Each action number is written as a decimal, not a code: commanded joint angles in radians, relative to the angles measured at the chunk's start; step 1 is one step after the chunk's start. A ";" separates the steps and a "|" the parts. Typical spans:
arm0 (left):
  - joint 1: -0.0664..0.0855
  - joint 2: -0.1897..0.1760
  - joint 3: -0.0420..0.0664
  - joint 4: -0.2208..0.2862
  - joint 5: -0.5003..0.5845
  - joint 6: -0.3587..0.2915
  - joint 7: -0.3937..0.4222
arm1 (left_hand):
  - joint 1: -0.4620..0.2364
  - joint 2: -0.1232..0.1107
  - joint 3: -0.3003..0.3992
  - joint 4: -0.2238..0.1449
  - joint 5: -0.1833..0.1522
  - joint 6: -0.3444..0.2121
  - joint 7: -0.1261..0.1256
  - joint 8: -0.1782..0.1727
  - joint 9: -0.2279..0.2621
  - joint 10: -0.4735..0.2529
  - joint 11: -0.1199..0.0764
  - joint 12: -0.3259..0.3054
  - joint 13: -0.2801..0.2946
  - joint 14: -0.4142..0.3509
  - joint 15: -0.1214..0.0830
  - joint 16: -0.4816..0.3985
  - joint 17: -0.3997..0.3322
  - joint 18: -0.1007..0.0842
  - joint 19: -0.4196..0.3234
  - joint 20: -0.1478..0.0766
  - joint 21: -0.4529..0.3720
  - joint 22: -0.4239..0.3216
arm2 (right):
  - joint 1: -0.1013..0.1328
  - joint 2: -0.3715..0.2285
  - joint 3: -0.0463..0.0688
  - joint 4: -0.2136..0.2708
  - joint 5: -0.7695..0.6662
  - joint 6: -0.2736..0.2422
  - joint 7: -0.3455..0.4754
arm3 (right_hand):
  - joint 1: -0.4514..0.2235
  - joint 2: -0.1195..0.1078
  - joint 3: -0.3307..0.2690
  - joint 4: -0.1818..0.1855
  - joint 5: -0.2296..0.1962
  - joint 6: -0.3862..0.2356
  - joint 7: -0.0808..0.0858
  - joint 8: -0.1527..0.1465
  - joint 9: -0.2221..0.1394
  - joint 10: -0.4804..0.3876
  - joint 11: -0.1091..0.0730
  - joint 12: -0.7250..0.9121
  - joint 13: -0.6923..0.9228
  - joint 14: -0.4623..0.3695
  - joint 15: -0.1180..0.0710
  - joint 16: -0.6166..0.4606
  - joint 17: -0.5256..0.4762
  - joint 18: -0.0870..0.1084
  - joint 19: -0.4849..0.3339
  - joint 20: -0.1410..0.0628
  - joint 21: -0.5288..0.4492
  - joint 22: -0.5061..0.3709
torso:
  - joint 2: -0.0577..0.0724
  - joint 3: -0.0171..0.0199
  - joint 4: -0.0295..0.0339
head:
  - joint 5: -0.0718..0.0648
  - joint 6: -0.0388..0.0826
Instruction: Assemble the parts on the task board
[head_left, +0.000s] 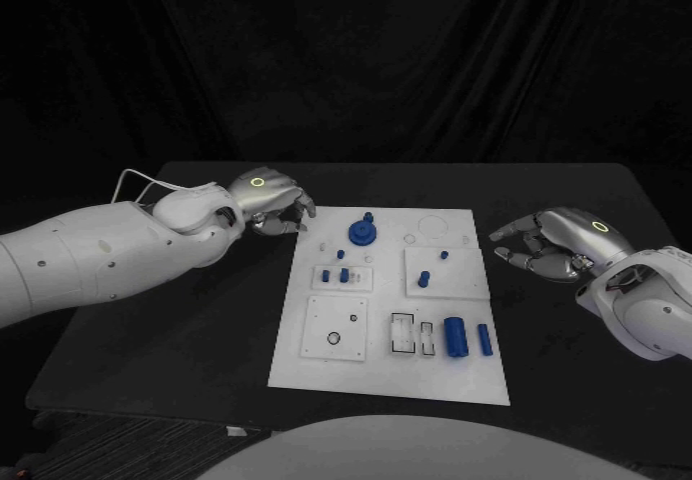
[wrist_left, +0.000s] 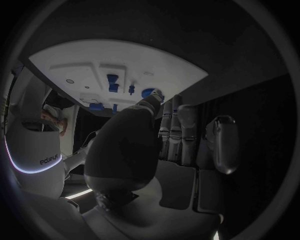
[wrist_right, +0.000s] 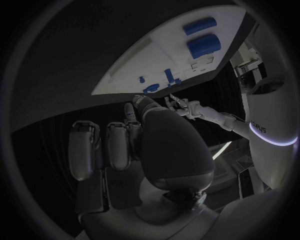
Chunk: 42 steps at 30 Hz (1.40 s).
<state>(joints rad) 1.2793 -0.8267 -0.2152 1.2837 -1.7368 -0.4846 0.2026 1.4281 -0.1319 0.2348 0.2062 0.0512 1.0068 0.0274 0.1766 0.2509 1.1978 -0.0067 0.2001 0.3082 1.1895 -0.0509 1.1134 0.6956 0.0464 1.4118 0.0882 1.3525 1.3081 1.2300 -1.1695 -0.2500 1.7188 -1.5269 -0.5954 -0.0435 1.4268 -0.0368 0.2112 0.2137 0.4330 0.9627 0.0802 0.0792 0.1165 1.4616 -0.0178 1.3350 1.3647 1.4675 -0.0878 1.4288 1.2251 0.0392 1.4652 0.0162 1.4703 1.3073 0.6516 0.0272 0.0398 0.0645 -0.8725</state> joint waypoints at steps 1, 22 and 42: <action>0.026 -0.033 0.001 0.022 0.038 -0.128 0.052 | 0.001 0.000 -0.007 0.018 -0.003 0.072 -0.001 0.033 0.013 0.053 -0.008 0.033 0.020 -0.048 0.001 -0.065 -0.083 0.018 -0.038 0.000 -0.052 0.172 | 0.033 -0.003 0.002 0.018 -0.004 -0.032 -0.033 | 0.000 -0.002 0.006 0.003 -0.006 0.007 0.002 -0.001 -0.003 -0.020 -0.008 -0.076 -0.234 0.048 0.000 0.002 -0.006 -0.013 0.055 0.009 -0.001 0.230 | 0.003 -0.0041 0.0010 | -0.006 0.000; 0.059 -0.196 0.000 0.270 1.330 0.183 0.534 | -0.210 0.187 -0.275 0.087 0.237 -0.206 0.103 -0.102 -0.075 -0.634 0.108 -0.127 -0.185 -0.919 0.137 -0.969 -0.607 0.094 -1.060 0.069 -1.294 -0.406 | 0.237 0.116 0.002 0.022 -0.160 0.300 -0.287 | 0.048 -0.093 0.076 0.006 -0.143 0.025 0.006 0.000 -0.003 -0.550 0.058 -0.862 -0.909 0.006 0.030 -0.070 -0.165 0.022 -0.017 0.038 -0.166 0.179 | 0.018 -0.0481 0.0342 | -0.056 0.000; 0.013 -0.199 -0.001 0.281 1.601 0.334 0.576 | -0.254 0.244 -0.450 0.086 0.112 -0.713 -0.027 -0.145 -0.218 -1.181 -0.032 -0.196 -0.304 -1.189 0.100 -1.113 -0.696 0.131 -1.412 0.083 -1.350 -1.286 | 0.161 0.144 0.002 -0.018 -0.230 0.309 -0.227 | 0.012 -0.101 0.051 0.012 -0.204 0.035 0.020 0.001 0.004 -0.508 0.081 -0.989 -1.064 0.015 0.047 -0.049 -0.135 0.023 -0.010 0.049 -0.179 0.180 | 0.018 -0.0700 0.0523 | -0.074 0.000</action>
<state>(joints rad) 1.2950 -1.0253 -0.2168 1.5624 -0.1846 -0.1949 0.6685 1.1650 0.1098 -0.2185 0.2924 0.1568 0.3001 -0.0037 0.0385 0.0341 0.0213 -0.0425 0.0066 0.0053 0.0005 0.0396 0.0035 0.0008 0.1627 0.0005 0.1655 0.0057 0.0226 1.3944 -1.0256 -0.2484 1.7021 -1.7303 -0.2963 -0.2723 1.4432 -0.1356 0.2689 0.2274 0.2315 1.0024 0.1001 0.0841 0.1232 0.9484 0.0653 0.3482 0.3023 1.4667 -0.0471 1.3763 1.0893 0.0550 1.4531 0.0615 1.2953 1.3077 0.6709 -0.0420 0.0919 -0.0081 -0.8726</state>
